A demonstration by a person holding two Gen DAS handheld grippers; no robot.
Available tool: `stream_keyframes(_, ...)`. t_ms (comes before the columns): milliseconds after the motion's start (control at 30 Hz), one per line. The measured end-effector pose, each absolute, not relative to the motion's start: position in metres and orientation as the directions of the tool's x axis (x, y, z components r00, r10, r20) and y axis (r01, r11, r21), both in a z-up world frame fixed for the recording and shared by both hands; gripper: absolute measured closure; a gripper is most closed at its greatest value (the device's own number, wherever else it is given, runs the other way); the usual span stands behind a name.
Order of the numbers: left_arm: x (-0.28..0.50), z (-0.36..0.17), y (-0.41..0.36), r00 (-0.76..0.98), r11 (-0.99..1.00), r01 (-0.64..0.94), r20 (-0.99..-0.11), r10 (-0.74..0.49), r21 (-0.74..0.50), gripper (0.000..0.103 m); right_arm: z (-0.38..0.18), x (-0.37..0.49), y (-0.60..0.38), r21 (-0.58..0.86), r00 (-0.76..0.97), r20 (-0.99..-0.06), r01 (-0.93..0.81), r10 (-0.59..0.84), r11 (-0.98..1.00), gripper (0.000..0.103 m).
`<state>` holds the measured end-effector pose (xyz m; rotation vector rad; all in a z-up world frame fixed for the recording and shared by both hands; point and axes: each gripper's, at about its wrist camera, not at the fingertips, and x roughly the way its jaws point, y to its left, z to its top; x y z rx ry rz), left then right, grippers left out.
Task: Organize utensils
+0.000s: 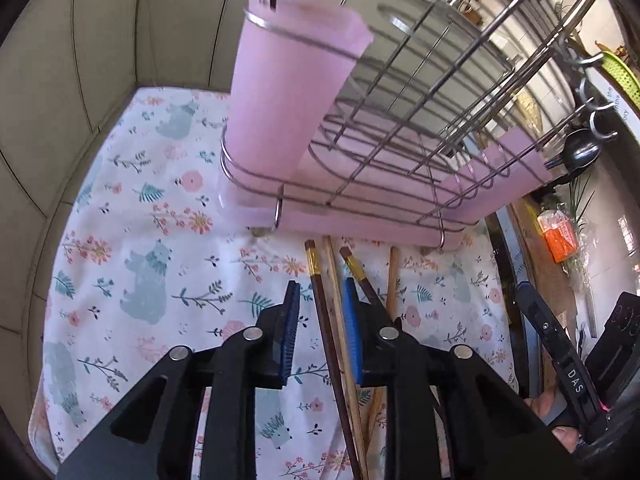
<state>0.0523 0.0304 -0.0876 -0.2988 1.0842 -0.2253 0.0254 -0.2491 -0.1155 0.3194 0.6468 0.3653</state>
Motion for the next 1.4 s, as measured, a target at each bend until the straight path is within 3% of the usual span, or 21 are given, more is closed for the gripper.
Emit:
stream_keyframes(167, 0.070, -0.111, 0.019, 0.361, 0.925, 0.009, -0.862, -0.357, -0.379, 0.086, -0.124, 0.030, -0.251, 0.426, 0.691, -0.562, -0.228, 0.454, 0.875, 0.082)
stream_keyframes(467, 0.092, -0.132, 0.003, 0.317, 0.950, -0.004, -0.901, -0.295, -0.312, 0.086, -0.135, 0.040, -0.245, 0.434, 0.641, -0.607, -0.228, 0.470, 0.871, 0.082)
stream_keyframes(600, 0.096, -0.137, 0.007, 0.309, 0.947, -0.013, -0.902, -0.302, -0.321, 0.095, -0.135, 0.046, -0.235, 0.429, 0.614, -0.623, -0.251, 0.485, 0.868, 0.082)
stream_keyframes(900, 0.092, -0.126, 0.031, 0.325, 0.951, 0.001, -0.899, -0.292, -0.309, 0.096, -0.129, 0.064, -0.189, 0.409, 0.523, -0.670, -0.331, 0.526, 0.850, 0.082)
stream_keyframes(1400, 0.060, -0.113, 0.076, 0.328, 0.958, 0.001, -0.905, -0.270, -0.285, 0.096, -0.149, 0.102, -0.125, 0.284, 0.376, -0.821, -0.384, 0.430, 0.879, 0.082)
